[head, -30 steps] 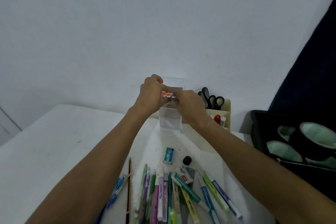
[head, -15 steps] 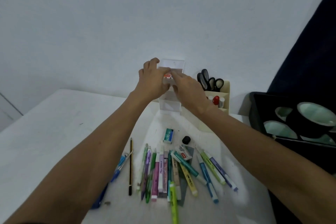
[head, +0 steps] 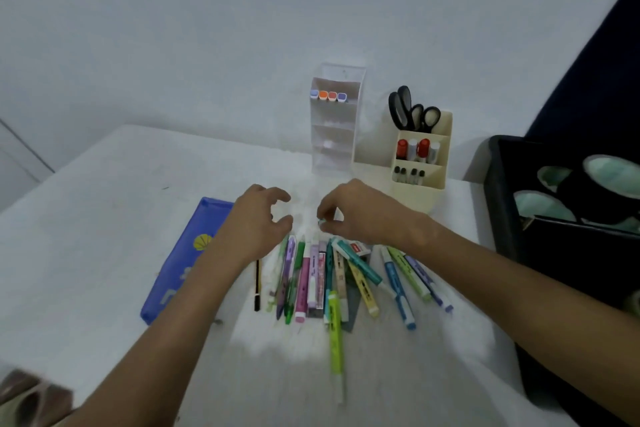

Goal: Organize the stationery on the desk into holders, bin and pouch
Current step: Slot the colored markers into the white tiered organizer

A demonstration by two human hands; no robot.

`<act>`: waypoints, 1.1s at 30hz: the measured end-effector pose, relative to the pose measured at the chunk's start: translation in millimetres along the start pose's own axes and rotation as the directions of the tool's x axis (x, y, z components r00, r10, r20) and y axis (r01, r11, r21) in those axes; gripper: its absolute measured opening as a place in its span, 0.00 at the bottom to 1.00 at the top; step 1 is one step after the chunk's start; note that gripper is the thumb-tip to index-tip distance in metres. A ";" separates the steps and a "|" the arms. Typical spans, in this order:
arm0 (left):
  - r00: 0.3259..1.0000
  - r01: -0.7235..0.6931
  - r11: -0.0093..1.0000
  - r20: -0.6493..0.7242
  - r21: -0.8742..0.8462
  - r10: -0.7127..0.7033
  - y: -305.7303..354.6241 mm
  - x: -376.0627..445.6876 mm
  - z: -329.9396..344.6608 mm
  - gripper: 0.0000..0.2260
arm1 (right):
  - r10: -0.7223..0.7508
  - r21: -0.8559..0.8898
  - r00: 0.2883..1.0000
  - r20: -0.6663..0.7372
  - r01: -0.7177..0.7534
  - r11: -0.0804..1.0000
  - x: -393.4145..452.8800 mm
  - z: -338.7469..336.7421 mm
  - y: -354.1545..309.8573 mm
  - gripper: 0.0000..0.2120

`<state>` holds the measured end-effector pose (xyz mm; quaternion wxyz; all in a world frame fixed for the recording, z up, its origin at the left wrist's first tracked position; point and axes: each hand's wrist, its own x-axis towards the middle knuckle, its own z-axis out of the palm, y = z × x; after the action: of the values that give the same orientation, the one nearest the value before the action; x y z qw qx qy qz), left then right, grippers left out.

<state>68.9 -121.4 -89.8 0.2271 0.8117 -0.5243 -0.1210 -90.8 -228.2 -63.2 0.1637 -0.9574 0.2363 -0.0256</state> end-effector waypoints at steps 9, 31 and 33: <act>0.980 0.084 0.996 0.176 0.039 -0.089 -8.1 -36.3 25.7 0.10 | 0.195 -0.048 0.970 0.146 -0.190 0.981 -9.9 30.7 19.4 0.23; 0.985 0.172 0.983 0.032 -0.061 -0.170 25.0 -18.1 6.4 0.12 | 0.268 0.416 0.956 -0.121 -0.196 0.888 -8.7 -9.2 14.7 0.16; 0.989 0.109 0.988 -0.091 -0.113 -0.119 31.0 -4.3 -12.2 0.11 | 0.254 0.457 0.940 -0.229 -0.127 0.880 -4.0 -29.6 12.5 0.15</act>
<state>47.7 -125.3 -64.1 0.2884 0.8320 -0.4580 -0.1221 -103.7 -245.8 -39.1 0.3399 -0.8546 0.3393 -0.1975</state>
